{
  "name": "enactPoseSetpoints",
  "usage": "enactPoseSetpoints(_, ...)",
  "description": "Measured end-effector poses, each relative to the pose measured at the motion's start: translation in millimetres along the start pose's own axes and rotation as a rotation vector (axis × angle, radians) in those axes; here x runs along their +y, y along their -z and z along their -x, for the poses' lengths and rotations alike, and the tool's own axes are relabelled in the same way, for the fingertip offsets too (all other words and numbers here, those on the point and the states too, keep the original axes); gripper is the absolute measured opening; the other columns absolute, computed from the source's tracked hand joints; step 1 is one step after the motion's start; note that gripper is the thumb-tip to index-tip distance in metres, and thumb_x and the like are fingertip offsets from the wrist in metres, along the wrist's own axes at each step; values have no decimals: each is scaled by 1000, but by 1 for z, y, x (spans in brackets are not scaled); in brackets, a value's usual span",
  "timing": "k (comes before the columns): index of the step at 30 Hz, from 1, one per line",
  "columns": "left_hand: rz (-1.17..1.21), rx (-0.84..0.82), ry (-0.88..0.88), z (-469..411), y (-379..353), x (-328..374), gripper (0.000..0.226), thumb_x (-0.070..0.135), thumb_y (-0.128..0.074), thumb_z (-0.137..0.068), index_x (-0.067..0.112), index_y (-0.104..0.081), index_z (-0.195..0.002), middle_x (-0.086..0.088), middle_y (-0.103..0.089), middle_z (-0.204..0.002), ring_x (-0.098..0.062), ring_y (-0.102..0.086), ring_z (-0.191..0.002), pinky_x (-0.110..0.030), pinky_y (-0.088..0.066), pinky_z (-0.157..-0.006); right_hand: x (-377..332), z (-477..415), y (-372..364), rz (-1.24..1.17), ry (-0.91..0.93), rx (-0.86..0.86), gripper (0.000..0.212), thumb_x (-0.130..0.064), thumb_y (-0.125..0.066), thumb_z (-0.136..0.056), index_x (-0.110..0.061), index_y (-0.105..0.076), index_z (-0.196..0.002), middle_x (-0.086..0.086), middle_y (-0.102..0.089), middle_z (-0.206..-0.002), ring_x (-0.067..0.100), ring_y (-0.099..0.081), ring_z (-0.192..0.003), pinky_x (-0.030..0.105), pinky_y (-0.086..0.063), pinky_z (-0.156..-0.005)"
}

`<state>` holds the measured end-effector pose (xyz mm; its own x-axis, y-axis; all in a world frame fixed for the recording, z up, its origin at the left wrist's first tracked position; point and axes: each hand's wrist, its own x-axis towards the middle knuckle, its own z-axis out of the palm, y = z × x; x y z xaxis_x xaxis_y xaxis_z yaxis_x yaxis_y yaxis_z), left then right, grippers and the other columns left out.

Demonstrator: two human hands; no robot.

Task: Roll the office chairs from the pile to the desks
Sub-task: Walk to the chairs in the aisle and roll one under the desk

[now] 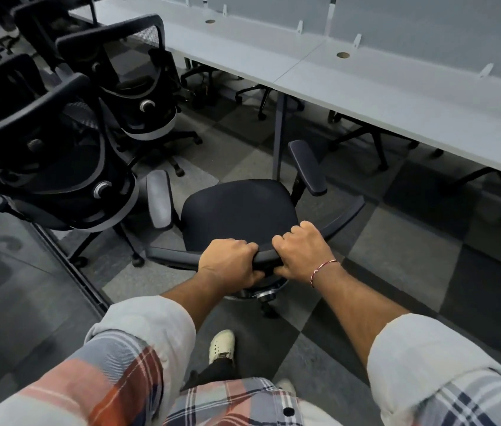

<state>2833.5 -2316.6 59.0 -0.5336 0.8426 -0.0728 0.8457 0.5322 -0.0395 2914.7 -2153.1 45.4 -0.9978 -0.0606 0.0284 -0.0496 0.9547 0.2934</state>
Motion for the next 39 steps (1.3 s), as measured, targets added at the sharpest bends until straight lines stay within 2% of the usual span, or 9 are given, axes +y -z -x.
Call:
enactPoseSetpoints(4, -21, -20, -39, 9, -3, 0, 34, 60, -56, -84, 26, -53, -90, 4, -67, -97, -22, -65, -93, -31, -35, -66, -10, 13, -1, -39, -33, 17, 50, -56, -78, -51, -20, -47, -64, 0, -57, -52, 22, -52, -50, 34, -33, -59)
enactPoseSetpoints(8, -43, -32, -103, 19, -7, -16, 39, 61, -56, -81, 26, -61, -98, 4, -68, -97, -20, -65, -94, -32, -41, -67, -30, 18, 2, -103, -65, 89, 51, -52, -82, -45, -19, -46, -60, 2, -53, -47, 22, -48, -44, 32, -29, -56)
enactPoseSetpoints(14, -56, 10, -233, 26, -15, -51, 47, 65, -51, -72, 30, -68, -99, 7, -69, -88, -21, -68, -82, -33, -49, -60, -51, 25, 4, -179, -75, 180, 44, -53, -77, -61, -19, -51, -71, 1, -56, -62, 25, -51, -57, 36, -33, -59)
enactPoseSetpoints(17, -55, 16, -274, 21, -15, -56, 47, 65, -50, -72, 32, -68, -100, 8, -69, -88, -20, -68, -82, -32, -51, -60, -30, 36, 5, -187, -129, 80, 48, -60, -76, -66, -20, -53, -81, 2, -60, -73, 27, -57, -67, 36, -35, -58)
enactPoseSetpoints(20, -46, 37, -299, 16, -14, -56, 46, 64, -48, -71, 31, -69, -94, 8, -69, -82, -21, -68, -77, -31, -49, -56, -17, 42, 6, -174, -182, -35, 45, -59, -69, -76, -23, -44, -86, 1, -62, -84, 25, -59, -77, 34, -33, -61)
enactPoseSetpoints(23, -62, 32, -321, 8, -12, -55, 44, 64, -52, -73, 31, -69, -95, 8, -69, -85, -21, -68, -79, -30, -48, -58, -15, 40, 5, -190, -219, -63, 44, -56, -68, -79, -24, -38, -87, 2, -62, -86, 25, -60, -80, 34, -36, -63)
enactPoseSetpoints(29, -89, -25, -332, -16, 0, -50, 40, 62, -55, -77, 28, -65, -95, 6, -66, -90, -21, -66, -85, -29, -36, -59, -5, 37, 0, -162, -283, -42, 43, -57, -71, -74, -21, -51, -86, 1, -61, -75, 24, -60, -69, 33, -38, -60)
enactPoseSetpoints(33, -68, -53, -358, -39, 1, -47, 34, 61, -56, -76, 29, -58, -88, 7, -63, -86, -20, -65, -81, -29, -33, -57, 1, 39, -8, -151, -371, -47, 55, -53, -88, -52, -19, -49, -70, 2, -52, -56, 25, -53, -49, 30, -30, -49)
enactPoseSetpoints(39, -79, -79, -421, -70, 4, -43, 33, 61, -58, -74, 30, -51, -86, 8, -61, -85, -20, -63, -81, -30, -34, -58, 4, 42, -14, -180, -472, -25, 58, -48, -91, -45, -18, -46, -66, 3, -51, -52, 27, -53, -46, 29, -26, -49)
